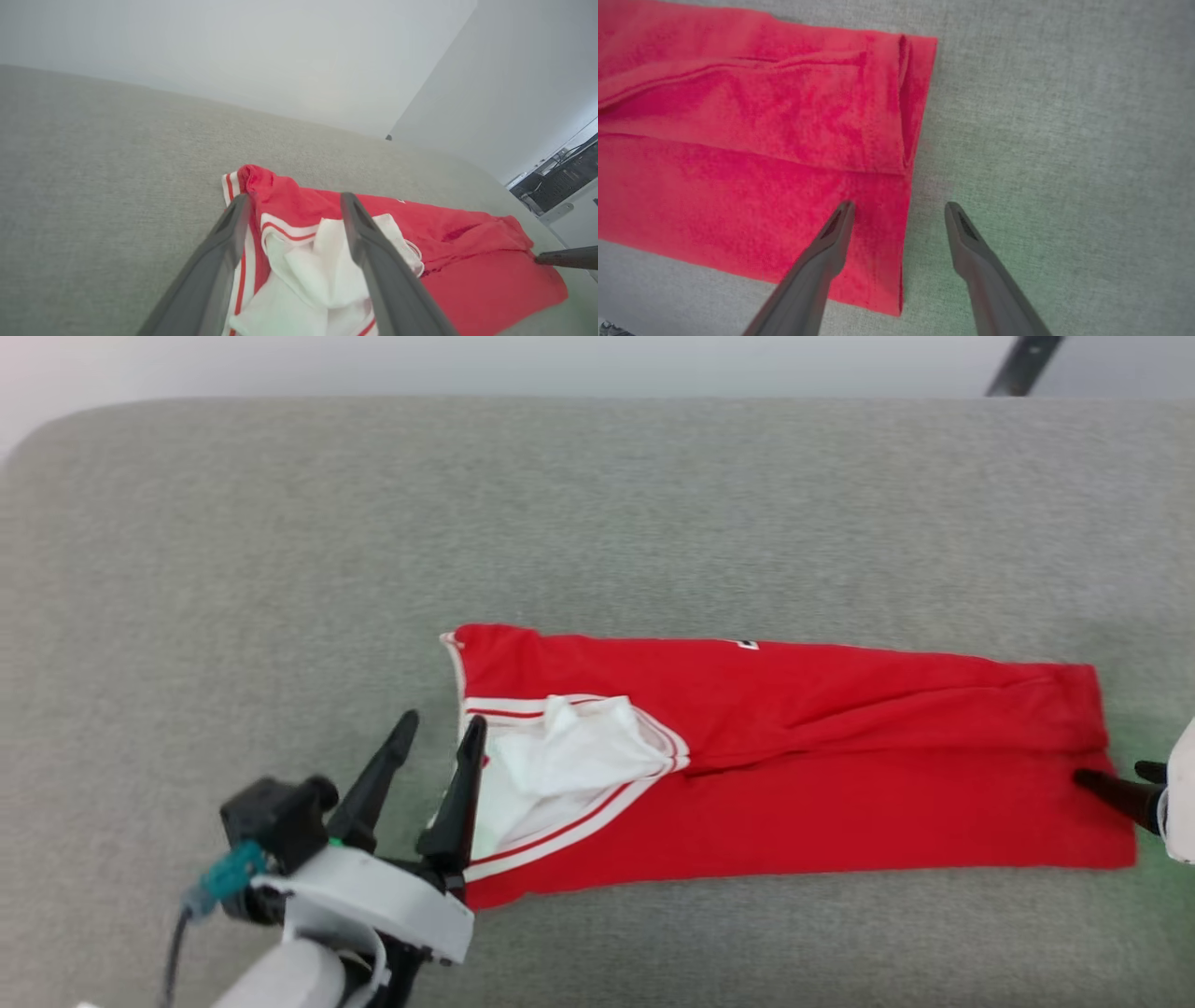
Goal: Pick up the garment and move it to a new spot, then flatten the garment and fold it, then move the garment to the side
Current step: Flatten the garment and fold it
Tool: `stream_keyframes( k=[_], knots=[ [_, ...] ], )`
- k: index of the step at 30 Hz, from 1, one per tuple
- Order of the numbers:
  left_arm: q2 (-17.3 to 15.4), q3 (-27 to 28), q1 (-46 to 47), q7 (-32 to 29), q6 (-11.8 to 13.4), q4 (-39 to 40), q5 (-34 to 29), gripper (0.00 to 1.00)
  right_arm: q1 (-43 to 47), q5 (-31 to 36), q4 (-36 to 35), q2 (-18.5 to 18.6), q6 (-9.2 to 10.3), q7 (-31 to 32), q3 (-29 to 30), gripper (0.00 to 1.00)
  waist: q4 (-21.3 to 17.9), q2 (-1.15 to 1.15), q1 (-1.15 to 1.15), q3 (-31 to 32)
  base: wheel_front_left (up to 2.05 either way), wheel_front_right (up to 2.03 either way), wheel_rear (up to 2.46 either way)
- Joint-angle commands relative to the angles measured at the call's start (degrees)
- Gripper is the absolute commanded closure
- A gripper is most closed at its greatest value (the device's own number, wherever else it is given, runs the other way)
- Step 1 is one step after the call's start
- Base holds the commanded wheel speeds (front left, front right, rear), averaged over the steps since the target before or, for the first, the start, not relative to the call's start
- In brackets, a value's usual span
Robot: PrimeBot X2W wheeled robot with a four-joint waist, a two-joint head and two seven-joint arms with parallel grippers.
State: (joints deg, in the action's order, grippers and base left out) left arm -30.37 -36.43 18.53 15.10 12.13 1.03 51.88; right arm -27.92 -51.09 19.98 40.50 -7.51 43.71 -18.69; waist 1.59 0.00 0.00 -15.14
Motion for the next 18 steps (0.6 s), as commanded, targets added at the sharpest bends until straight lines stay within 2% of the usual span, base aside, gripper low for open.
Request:
stream_keyframes(
  k=[1, 9, 11, 18],
  knots=[
    [2.30, 2.70, -2.72, 0.04, 0.47, -0.24, -3.53, 0.00, -0.75, 1.28, 0.58, -0.91, 0.06, 1.30, 1.13, 0.00, 1.94, 0.00, 0.00, -0.19, 0.00, 0.00, 0.00],
    [9.14, 11.63, -8.36, 0.05, -2.14, -2.81, -17.55, 0.00, -1.91, 5.44, 4.11, -4.05, 0.05, 5.10, 5.31, 0.00, 5.16, 0.00, 0.00, -0.72, 0.00, 0.00, 0.00],
    [10.13, 12.41, -8.94, 0.04, -2.46, -3.11, -18.91, 0.00, -1.84, 6.01, 4.46, -4.58, 0.05, 5.36, 5.66, 0.00, 5.41, 0.00, 0.00, -0.69, 0.00, 0.00, 0.00],
    [14.94, 18.69, -11.33, 0.05, -5.93, -5.72, -26.90, 0.00, -0.58, 8.30, 6.45, -7.75, 0.01, 6.66, 7.90, 0.00, 6.44, 0.00, 0.00, -0.25, 0.00, 0.00, 0.00]
  ],
)
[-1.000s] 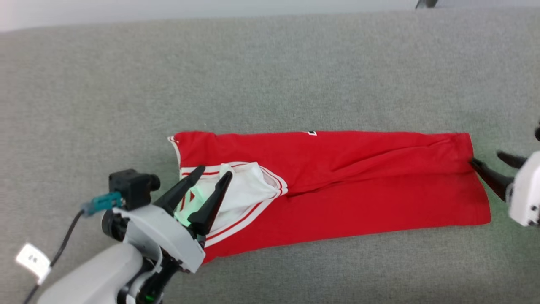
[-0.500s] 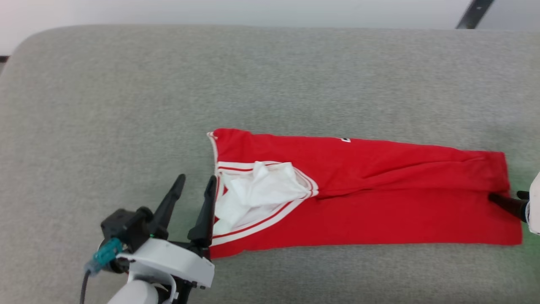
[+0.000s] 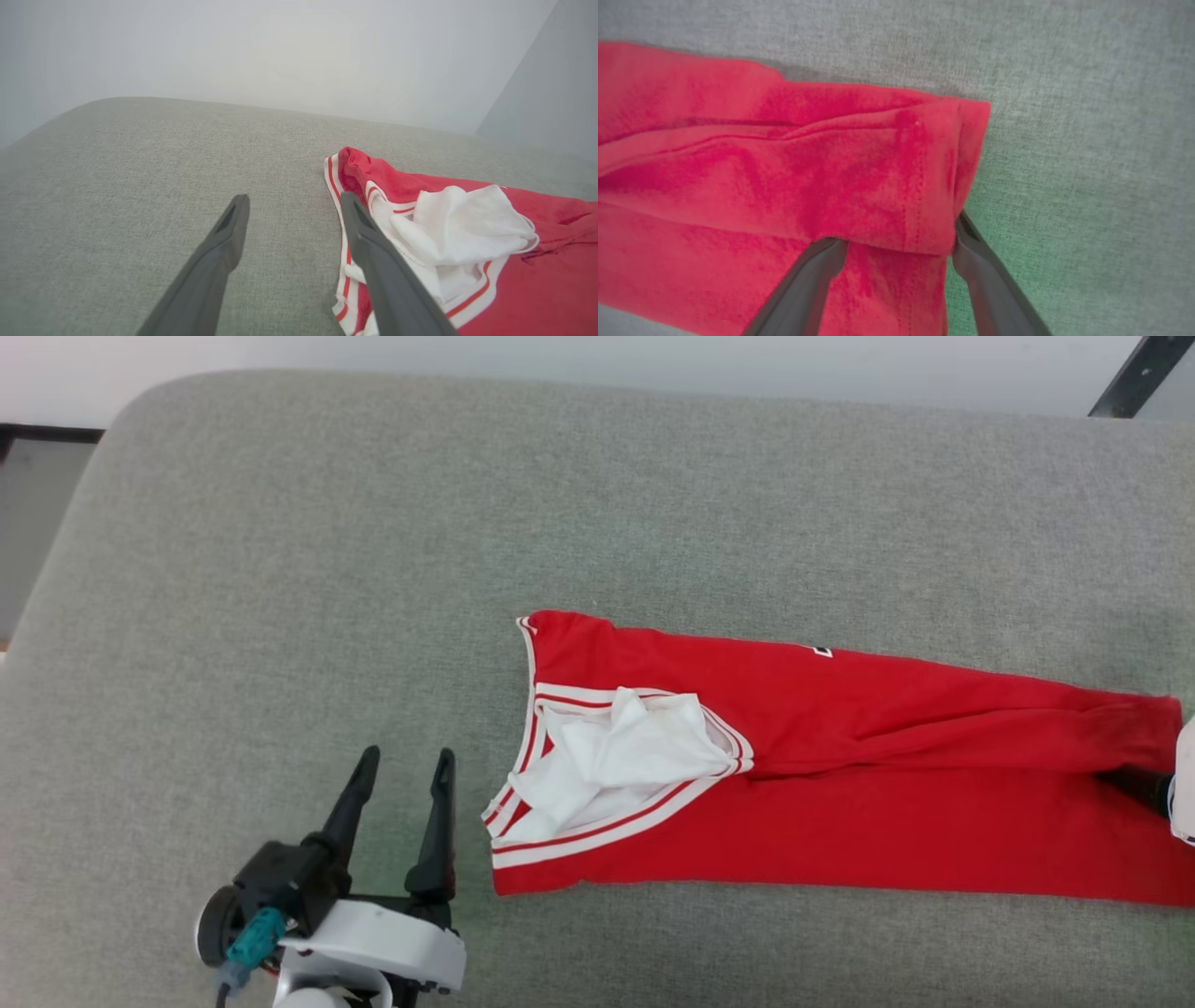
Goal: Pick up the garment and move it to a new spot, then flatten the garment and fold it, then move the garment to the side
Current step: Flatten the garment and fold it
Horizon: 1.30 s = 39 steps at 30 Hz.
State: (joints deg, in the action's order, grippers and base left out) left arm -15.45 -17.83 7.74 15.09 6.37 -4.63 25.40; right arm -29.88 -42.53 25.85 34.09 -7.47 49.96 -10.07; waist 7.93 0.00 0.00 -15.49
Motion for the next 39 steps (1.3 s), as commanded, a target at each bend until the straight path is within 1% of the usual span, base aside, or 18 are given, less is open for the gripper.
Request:
stream_keyframes(
  k=[1, 2, 3, 4, 5, 13, 19, 24, 26, 32, 34, 36, 39],
  knots=[
    [0.68, 0.93, -0.82, 0.07, -0.65, -0.36, -1.17, 0.00, 1.81, -0.02, 0.68, -1.63, -0.03, 1.01, -0.73, 0.00, 0.16, 0.00, 0.00, 0.18, 0.00, 0.00, 0.00],
    [1.52, 1.63, -1.03, 0.07, -1.17, -0.48, -1.77, 0.00, 2.21, 0.13, 0.64, -1.82, -0.03, 1.39, -0.73, 0.00, 0.23, 0.00, 0.00, 0.23, 0.00, 0.00, 0.00],
    [2.06, 2.25, -1.19, 0.07, -1.67, -0.65, -2.73, 0.00, 2.50, 0.22, 0.58, -2.05, -0.03, 1.64, -0.60, 0.20, 0.28, 0.00, 0.00, 0.27, 0.00, 0.00, 0.00],
    [2.44, 2.76, -1.35, 0.07, -2.13, -0.87, -3.60, 0.00, 2.83, 0.39, 0.45, -2.24, -0.03, 1.79, -0.45, 0.54, 0.32, 0.00, 0.00, 0.29, 0.00, 0.00, 0.00],
    [2.99, 3.31, -1.50, 0.07, -2.63, -1.08, -4.08, 0.00, 2.99, 0.53, 0.30, -2.45, -0.03, 1.85, -0.35, 1.00, 0.34, 0.00, 0.00, 0.26, 0.00, 0.00, 0.00],
    [6.25, 7.74, -1.03, 0.06, -6.29, -1.90, -7.69, 0.00, 3.42, 1.71, -0.49, -3.47, -0.02, 0.29, 1.62, 1.00, 0.07, 0.00, 0.00, 0.09, 0.00, 0.00, 0.00],
    [7.95, 10.67, -1.70, 0.06, -8.31, -2.69, -9.67, 0.00, 2.16, 2.74, -0.02, -4.29, 0.01, -1.84, 3.37, 1.00, -1.40, 0.00, 0.00, 0.74, 0.00, 0.00, 0.00],
    [8.73, 12.92, -2.24, 0.06, -9.28, -2.44, -11.20, 0.00, 1.94, 4.73, 0.02, -2.50, 0.02, -4.27, 4.83, 1.00, -3.49, 0.00, 0.00, 0.90, 0.00, 0.00, 0.00],
    [8.90, 13.74, -2.37, 0.07, -9.55, -2.30, -11.75, 0.00, 2.19, 4.38, 0.39, -2.12, 0.02, -4.85, 6.62, 1.00, -4.28, 0.00, 0.00, 0.72, 0.00, 0.00, 0.00],
    [9.30, 15.46, -2.38, 0.06, -10.81, -1.92, -13.01, 0.00, 3.21, 5.43, 2.17, 1.44, 0.01, -7.13, 14.05, 1.00, -6.14, 0.00, 0.00, 0.01, 0.00, 0.00, 0.00],
    [9.43, 15.87, -2.36, 0.07, -11.11, -2.01, -13.43, 0.00, 3.83, 6.53, 1.93, 2.64, 0.01, -7.79, 15.41, 1.00, -6.52, 0.00, 0.00, 0.03, 0.00, 0.00, 0.00],
    [9.59, 16.30, -2.59, 0.07, -11.43, -2.37, -13.74, 0.00, 4.22, 6.43, 0.80, 2.29, 0.01, -7.63, 15.61, 1.00, -7.00, 0.00, 0.00, 0.40, 0.00, 0.00, 0.00],
    [9.98, 16.77, -2.88, 0.07, -11.73, -2.99, -13.92, 0.00, 4.74, 5.49, -3.26, 0.91, 0.00, -6.46, 14.87, 1.00, -7.54, 0.00, 0.00, 1.41, 0.00, 0.00, 0.00]
  ],
)
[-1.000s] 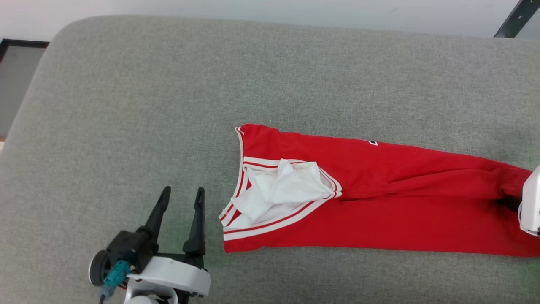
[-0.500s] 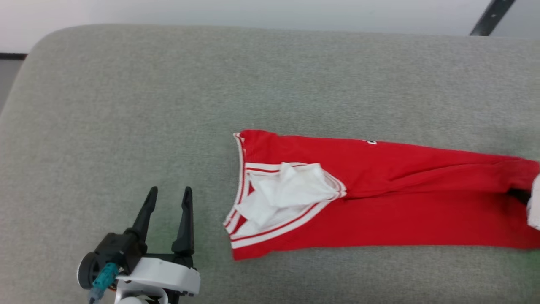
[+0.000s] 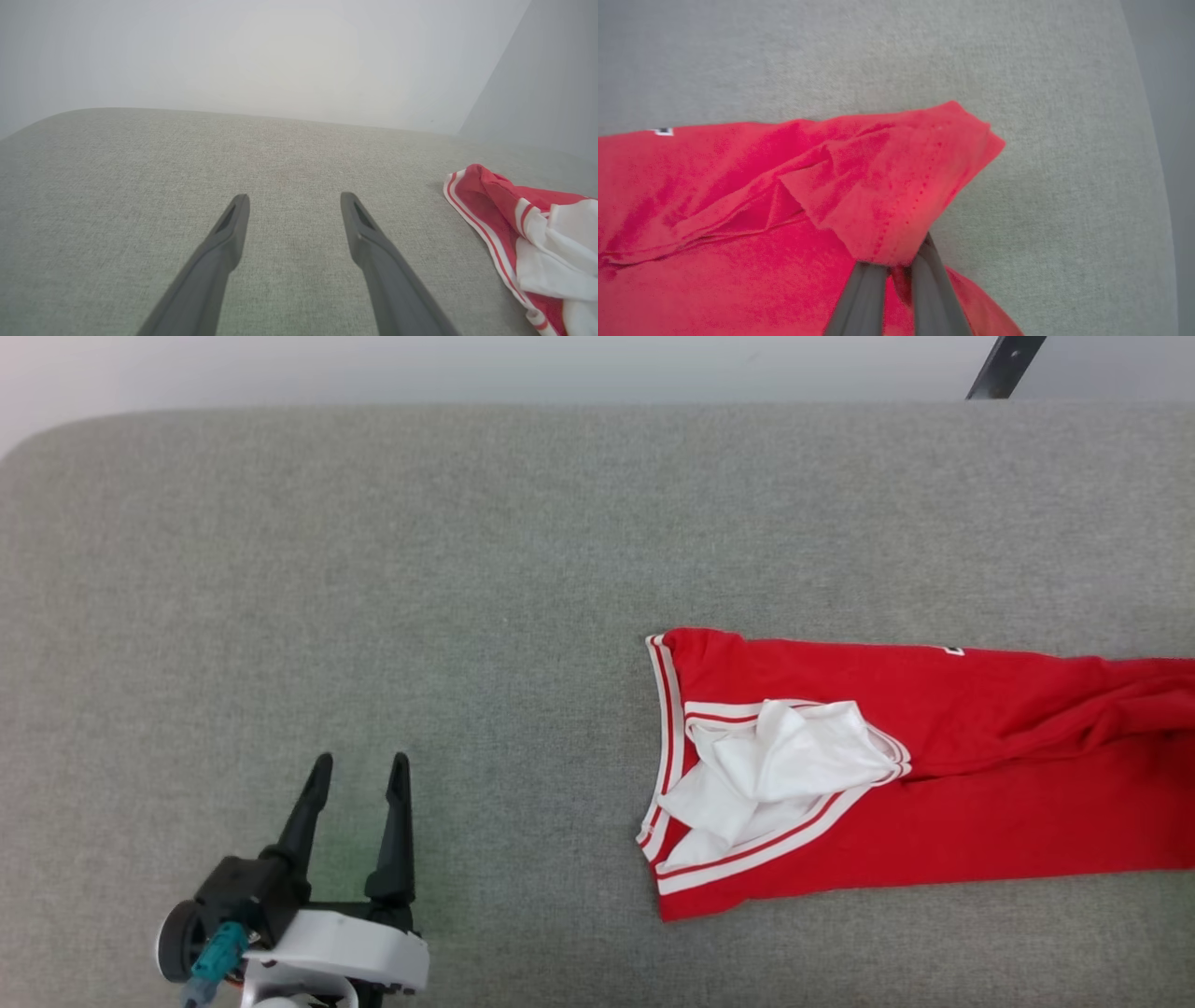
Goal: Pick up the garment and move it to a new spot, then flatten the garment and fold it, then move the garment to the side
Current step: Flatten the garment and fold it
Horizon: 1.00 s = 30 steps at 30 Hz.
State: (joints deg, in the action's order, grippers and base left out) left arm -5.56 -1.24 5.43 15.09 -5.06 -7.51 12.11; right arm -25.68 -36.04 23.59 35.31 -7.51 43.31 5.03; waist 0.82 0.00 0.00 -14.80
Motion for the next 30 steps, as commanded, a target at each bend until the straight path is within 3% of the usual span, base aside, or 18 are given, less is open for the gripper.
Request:
stream_keyframes(
  k=[1, 9, 14, 21, 30],
  knots=[
    [0.30, 0.22, -0.59, 0.07, -0.41, -0.27, -0.70, 0.00, 0.44, -1.65, -2.55, -1.13, 0.06, 0.66, -0.54, 1.00, -0.53, 0.00, 0.00, 1.05, 0.00, 0.00, 0.00],
    [1.46, 0.24, -1.14, 0.07, -1.02, -1.44, -0.77, 0.00, -0.03, -7.48, -17.70, -8.00, 0.05, 6.43, -8.67, 1.00, 0.78, 0.00, 0.00, 3.49, 0.00, 0.00, 0.00],
    [2.07, 0.19, -1.26, 0.07, -1.12, -1.56, -0.37, 0.00, -1.92, -9.06, -22.46, -13.22, 0.05, 8.72, -14.57, 1.00, 2.96, 0.00, 0.00, 3.02, 0.00, 0.00, 0.00],
    [2.52, -0.70, 0.45, 0.06, -1.51, -2.02, 0.02, 0.00, -5.49, -8.24, -20.68, -18.27, 0.05, 8.04, -23.62, 1.00, 6.98, 0.00, 0.00, 1.38, 0.00, 0.00, 0.00],
    [2.71, -1.62, 1.04, 0.06, -1.48, -2.87, 0.78, 0.00, -8.54, -7.90, -14.00, -18.77, 0.05, 2.72, -29.69, 1.00, 9.87, 0.00, 0.00, 0.71, 0.00, 0.00, 0.00]
  ],
)
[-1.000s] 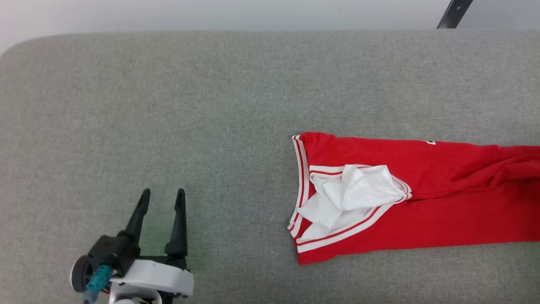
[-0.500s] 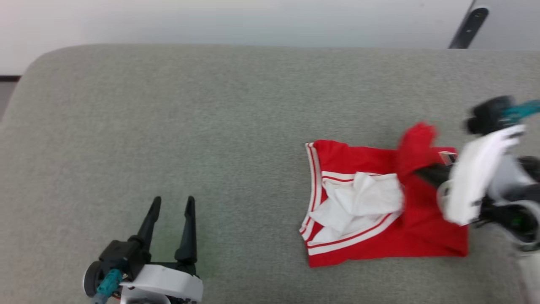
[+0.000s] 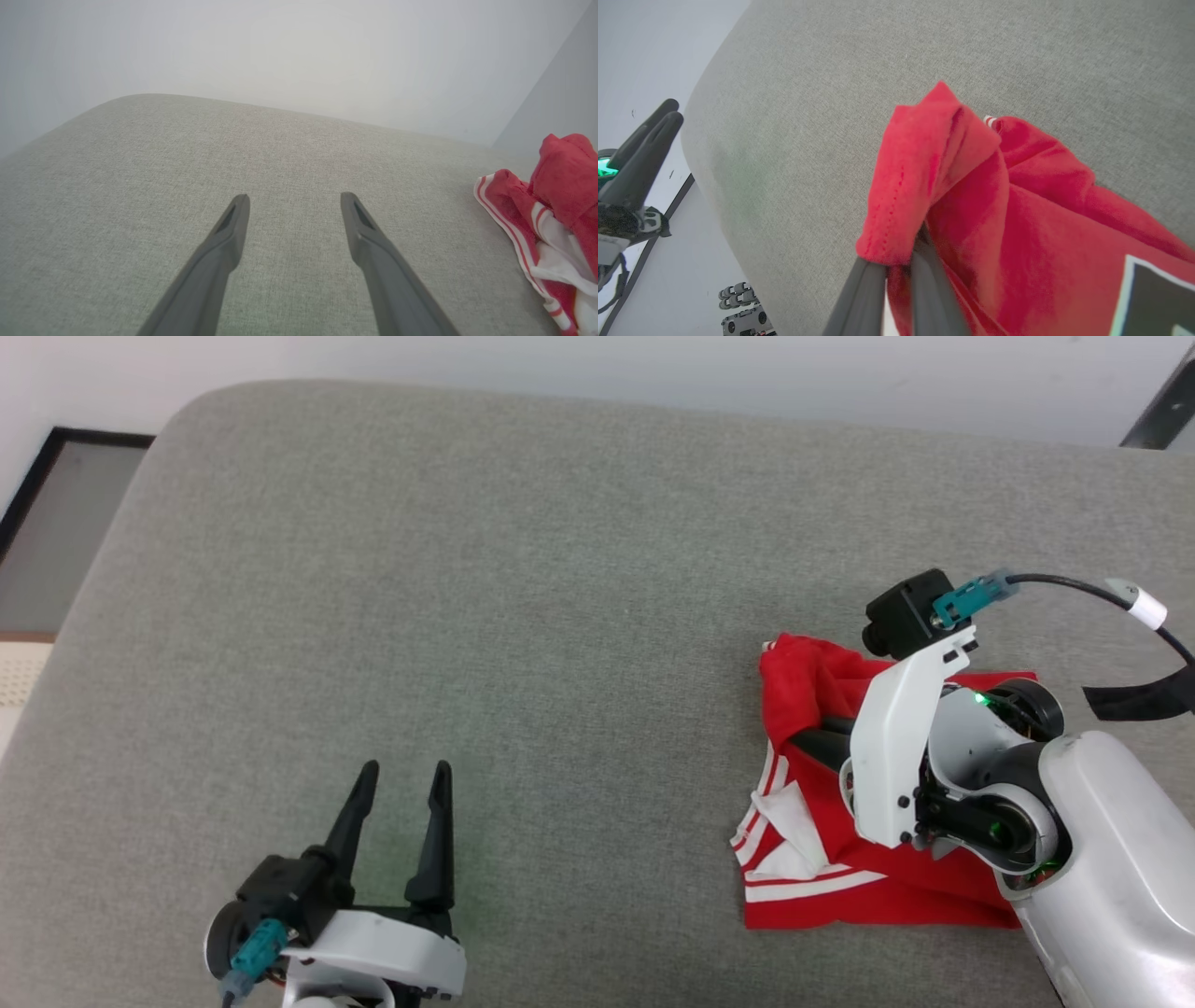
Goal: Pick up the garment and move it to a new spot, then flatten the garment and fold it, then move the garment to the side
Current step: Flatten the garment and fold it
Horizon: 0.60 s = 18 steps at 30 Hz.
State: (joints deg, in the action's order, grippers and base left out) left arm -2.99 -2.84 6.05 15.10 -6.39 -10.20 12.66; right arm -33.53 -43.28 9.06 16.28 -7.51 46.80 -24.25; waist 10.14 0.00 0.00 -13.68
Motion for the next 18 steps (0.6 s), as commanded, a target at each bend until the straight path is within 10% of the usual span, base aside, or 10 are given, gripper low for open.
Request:
stream_keyframes(
  k=[1, 2, 4, 5, 18],
  knots=[
    [0.15, -0.14, 0.42, 0.05, -0.09, -0.31, 0.39, 0.00, -0.82, -0.60, 1.20, 0.43, 0.05, -1.37, -0.73, 1.00, 0.57, 0.00, 0.00, -0.43, 0.00, 0.00, 0.00],
    [0.16, -0.29, 0.47, 0.05, -0.06, -0.44, 0.56, 0.00, -0.82, -0.57, 1.77, 0.56, 0.05, -1.89, -1.16, 0.94, 0.53, 0.00, 0.00, -0.39, 0.00, 0.00, 0.00],
    [0.15, -0.56, 0.62, 0.05, 0.03, -0.74, 1.01, 0.00, -0.82, -0.74, 2.63, 0.73, 0.05, -3.08, -2.10, 0.13, 0.24, 0.00, 0.00, -0.16, 0.00, 0.00, 0.00],
    [0.13, -0.64, 0.68, 0.05, 0.10, -0.88, 1.14, 0.00, -0.93, -1.14, 2.74, 0.71, 0.05, -3.77, -2.81, 0.00, -0.02, 0.00, 0.00, 0.00, 0.00, 0.00, 0.00],
    [0.12, 0.26, -0.33, 0.05, -0.37, -2.06, 1.14, 0.00, 0.61, -5.01, 2.12, 4.14, 0.05, -15.19, -4.34, 0.00, -5.14, 0.00, 0.00, 3.73, 0.00, 0.00, 0.00]
  ],
)
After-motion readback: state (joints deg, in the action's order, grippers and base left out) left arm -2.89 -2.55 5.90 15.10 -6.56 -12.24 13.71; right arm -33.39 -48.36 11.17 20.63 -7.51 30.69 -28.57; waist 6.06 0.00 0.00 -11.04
